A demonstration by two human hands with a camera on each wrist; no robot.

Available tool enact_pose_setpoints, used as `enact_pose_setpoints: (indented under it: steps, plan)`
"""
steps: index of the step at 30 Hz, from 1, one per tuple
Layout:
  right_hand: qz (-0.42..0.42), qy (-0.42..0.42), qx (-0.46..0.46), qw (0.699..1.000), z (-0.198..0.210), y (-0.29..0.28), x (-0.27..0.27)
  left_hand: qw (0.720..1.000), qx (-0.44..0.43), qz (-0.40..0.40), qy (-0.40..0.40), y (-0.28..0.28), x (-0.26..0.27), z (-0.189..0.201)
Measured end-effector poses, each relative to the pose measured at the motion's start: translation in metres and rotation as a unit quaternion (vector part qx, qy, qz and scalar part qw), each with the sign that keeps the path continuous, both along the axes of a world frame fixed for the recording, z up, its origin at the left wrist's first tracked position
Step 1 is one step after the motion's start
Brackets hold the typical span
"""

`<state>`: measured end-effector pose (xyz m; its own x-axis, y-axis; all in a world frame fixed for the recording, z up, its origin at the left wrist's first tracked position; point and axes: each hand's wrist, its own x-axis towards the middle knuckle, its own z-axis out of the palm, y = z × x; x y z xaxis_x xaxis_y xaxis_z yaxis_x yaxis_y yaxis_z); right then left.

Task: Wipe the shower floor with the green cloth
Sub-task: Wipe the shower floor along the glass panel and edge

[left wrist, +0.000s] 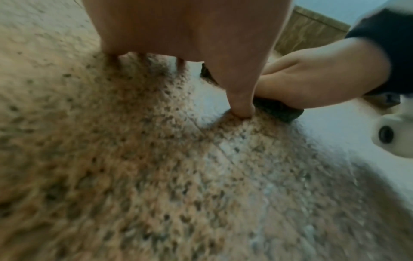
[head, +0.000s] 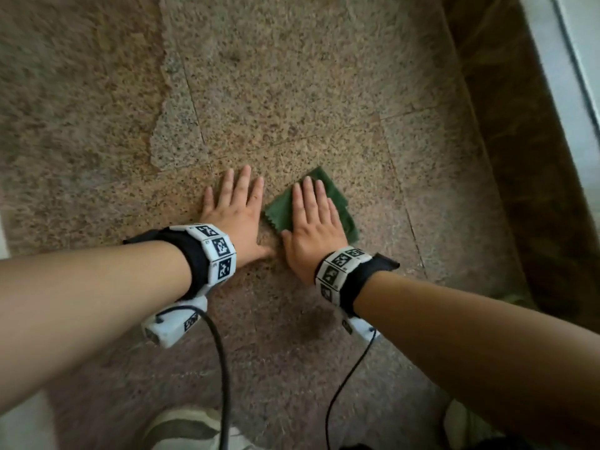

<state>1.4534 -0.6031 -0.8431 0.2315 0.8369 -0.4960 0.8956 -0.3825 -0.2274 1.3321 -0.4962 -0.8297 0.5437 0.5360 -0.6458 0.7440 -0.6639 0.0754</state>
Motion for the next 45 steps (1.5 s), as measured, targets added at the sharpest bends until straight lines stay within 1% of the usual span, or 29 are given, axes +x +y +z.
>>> enact_pose_setpoints:
  steps: [2,3,6,8,10,11,13,14,15,16,18,20,21,23,25,27,30,33,35,38,41,42,43,45]
  plan:
    - [0.032,-0.002,0.006,0.999,0.0,-0.009,0.021,0.999,-0.002,0.012,0.033,0.0,0.005,0.003]
    - [0.022,-0.005,0.012,1.0,-0.001,-0.014,0.037,0.999,-0.008,0.017,0.048,0.001,0.009,0.005]
    - [-0.111,-0.043,0.011,0.993,-0.003,-0.035,0.106,0.996,-0.024,0.048,0.07,-0.005,0.022,0.009]
    - [-0.202,-0.081,-0.009,0.976,-0.003,-0.051,0.158,0.995,-0.023,0.066,0.07,-0.009,0.028,0.008]
    - [-0.259,-0.095,-0.009,0.961,-0.005,-0.059,0.189,0.995,-0.025,0.071,0.068,-0.009,0.029,0.006]
    - [-0.27,-0.098,-0.005,0.958,-0.006,-0.058,0.192,0.995,-0.027,0.073,0.065,-0.009,0.028,0.006]
    - [-0.294,-0.099,0.004,0.951,-0.007,-0.048,0.178,0.995,-0.03,0.073,0.06,-0.009,0.027,0.006]
    - [-0.292,-0.095,0.005,0.952,-0.006,-0.039,0.165,0.995,-0.03,0.074,0.06,-0.008,0.026,0.005]
    - [-0.27,-0.082,0.001,0.959,-0.006,-0.03,0.148,0.995,-0.029,0.074,0.061,-0.007,0.025,0.004]
    - [-0.233,-0.059,-0.001,0.971,-0.004,-0.021,0.128,0.995,-0.03,0.074,0.061,-0.007,0.026,0.004]
    - [-0.115,0.003,0.003,0.993,-0.002,-0.007,0.076,0.995,-0.032,0.074,0.061,-0.007,0.026,0.006]
    - [-0.003,0.04,0.01,0.999,-0.002,-0.004,0.029,0.995,-0.025,0.077,0.051,-0.008,0.026,0.005]
    - [0.028,0.044,0.013,0.999,-0.004,-0.005,0.017,0.995,-0.021,0.081,0.047,-0.008,0.025,0.004]
    - [0.059,0.036,0.021,0.997,-0.007,-0.01,0.024,0.996,-0.014,0.081,0.043,-0.008,0.025,0.004]
    - [0.074,0.016,0.032,0.997,-0.009,-0.013,0.054,0.996,-0.011,0.081,0.038,-0.008,0.024,0.005]
    - [0.042,0.009,0.032,0.999,-0.006,-0.012,0.096,0.996,-0.017,0.079,0.04,-0.008,0.023,0.004]
    - [-0.053,-0.039,0.018,0.998,-0.003,-0.015,0.165,0.996,-0.018,0.074,0.049,-0.007,0.023,0.004]
    - [-0.171,-0.082,-0.012,0.982,0.0,-0.045,0.222,0.996,-0.019,0.072,0.053,-0.008,0.023,0.004]
    - [-0.223,-0.096,-0.033,0.969,0.003,-0.067,0.241,0.996,-0.019,0.069,0.057,-0.006,0.024,0.004]
    - [-0.258,-0.104,-0.025,0.96,0.001,-0.073,0.241,0.995,-0.02,0.064,0.068,-0.007,0.026,0.005]
    - [-0.303,-0.112,-0.008,0.946,-0.005,-0.055,0.211,0.995,-0.02,0.062,0.074,-0.007,0.026,0.005]
    - [-0.3,-0.106,-0.006,0.948,-0.004,-0.05,0.196,0.995,-0.02,0.064,0.072,-0.007,0.026,0.005]
    - [-0.281,-0.095,-0.006,0.955,-0.004,-0.045,0.178,0.995,-0.021,0.065,0.069,-0.007,0.025,0.005]
    - [-0.207,-0.052,-0.008,0.977,-0.001,-0.036,0.134,0.995,-0.023,0.067,0.065,-0.007,0.024,0.004]
